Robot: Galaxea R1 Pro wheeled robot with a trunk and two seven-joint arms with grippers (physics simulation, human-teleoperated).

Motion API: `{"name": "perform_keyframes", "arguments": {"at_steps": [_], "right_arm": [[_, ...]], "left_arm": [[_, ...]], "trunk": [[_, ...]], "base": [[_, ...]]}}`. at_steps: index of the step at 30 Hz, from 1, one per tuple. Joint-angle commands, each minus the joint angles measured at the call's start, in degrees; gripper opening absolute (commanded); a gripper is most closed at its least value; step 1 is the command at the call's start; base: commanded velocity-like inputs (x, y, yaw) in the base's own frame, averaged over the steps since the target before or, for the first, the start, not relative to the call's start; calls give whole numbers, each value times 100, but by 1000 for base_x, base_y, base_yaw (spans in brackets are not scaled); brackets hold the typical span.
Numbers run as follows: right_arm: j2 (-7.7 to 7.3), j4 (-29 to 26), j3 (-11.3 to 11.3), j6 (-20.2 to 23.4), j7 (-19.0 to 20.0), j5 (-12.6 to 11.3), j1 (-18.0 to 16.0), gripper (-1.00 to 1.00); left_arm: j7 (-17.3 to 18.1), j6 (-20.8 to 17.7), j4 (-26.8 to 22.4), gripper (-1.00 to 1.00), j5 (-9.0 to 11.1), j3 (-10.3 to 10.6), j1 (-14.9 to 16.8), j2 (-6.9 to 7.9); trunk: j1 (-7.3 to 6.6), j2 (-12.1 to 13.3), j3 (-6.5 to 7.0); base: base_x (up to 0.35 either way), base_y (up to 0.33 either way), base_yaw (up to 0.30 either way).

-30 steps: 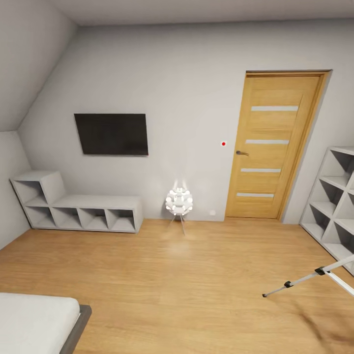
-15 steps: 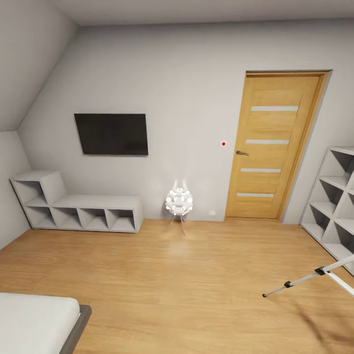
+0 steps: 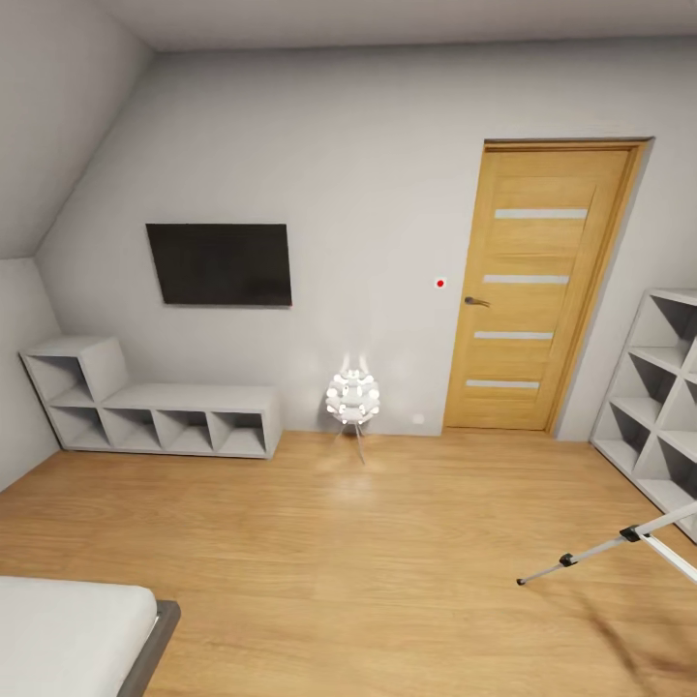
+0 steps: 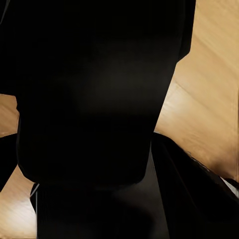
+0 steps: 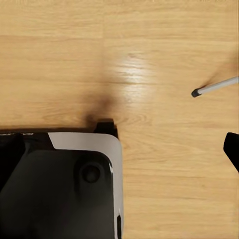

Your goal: Attach the digital camera to the camera tripod in the bedroom.

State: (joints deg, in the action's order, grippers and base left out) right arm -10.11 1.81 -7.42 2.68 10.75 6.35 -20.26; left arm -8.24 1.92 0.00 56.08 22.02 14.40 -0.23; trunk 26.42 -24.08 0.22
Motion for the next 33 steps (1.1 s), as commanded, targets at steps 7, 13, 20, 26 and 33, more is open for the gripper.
{"name": "perform_keyframes", "arguments": {"at_steps": [7, 13, 20, 26, 33], "right_arm": [[-8, 8, -49, 9, 14, 61, -4, 100], [9, 12, -49, 7, 13, 59, -4, 100], [37, 12, -57, 10, -208, 43, -4, 100], [60, 12, -58, -96, -503, 5, -4, 100], [56, 12, -58, -106, -525, 6, -4, 100]], "left_arm": [[-7, 19, 0, -100, 380, 64, 1, -1], [-2, 19, 0, -100, 386, 66, 1, -8], [-2, 20, 0, -100, 386, 66, 1, -12], [-2, 19, 0, -100, 386, 66, 1, -12], [25, 22, 0, -100, 376, 66, 1, -13]], "trunk": [[2, -4, -2], [2, -4, -2], [2, -4, -2], [2, -4, -2], [2, -4, -2]], "base": [[0, 0, 0], [0, 0, 0], [0, 0, -143], [0, 0, -275], [11, 0, -287]]}}
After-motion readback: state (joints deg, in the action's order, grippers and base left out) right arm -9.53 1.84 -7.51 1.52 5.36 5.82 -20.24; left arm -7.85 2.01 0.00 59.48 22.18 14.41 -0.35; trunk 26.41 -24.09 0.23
